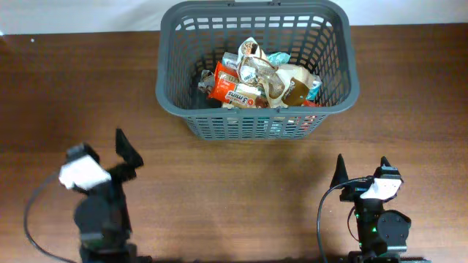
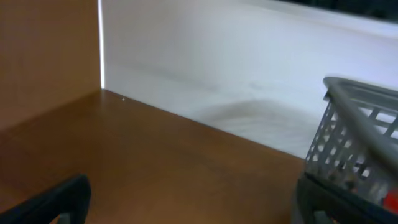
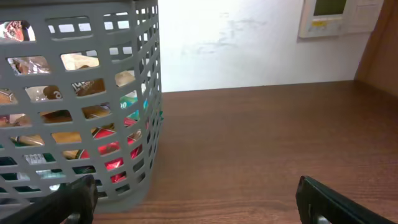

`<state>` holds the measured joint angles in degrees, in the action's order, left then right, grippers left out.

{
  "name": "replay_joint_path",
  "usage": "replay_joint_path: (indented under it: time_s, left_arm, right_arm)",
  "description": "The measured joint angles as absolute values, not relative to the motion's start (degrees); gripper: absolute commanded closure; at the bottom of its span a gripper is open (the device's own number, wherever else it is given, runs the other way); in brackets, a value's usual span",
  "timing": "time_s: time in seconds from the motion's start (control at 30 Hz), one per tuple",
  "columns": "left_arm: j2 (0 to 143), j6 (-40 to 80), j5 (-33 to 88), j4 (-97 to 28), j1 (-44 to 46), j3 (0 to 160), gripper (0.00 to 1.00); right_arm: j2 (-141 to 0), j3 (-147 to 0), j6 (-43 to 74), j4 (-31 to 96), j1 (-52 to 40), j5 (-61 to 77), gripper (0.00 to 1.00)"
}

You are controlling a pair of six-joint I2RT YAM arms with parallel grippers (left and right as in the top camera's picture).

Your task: Pack container

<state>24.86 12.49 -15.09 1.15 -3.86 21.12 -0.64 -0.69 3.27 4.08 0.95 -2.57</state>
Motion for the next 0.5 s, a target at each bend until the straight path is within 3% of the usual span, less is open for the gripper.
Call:
replay_joint_path:
  time_s: [0.23, 0.5]
  left_arm:
    - [6.4, 12.9, -15.7, -0.1, -3.9, 5.5, 0.01]
    - [2.7, 13.0, -15.9, -3.4, -3.9, 1.0, 0.01]
  right_arm:
    - [-0.6, -0.7, 3.2, 4.1, 1.0, -2.6, 0.01]
    - [-0.6, -0.7, 3.2, 4.1, 1.0, -2.6, 0.01]
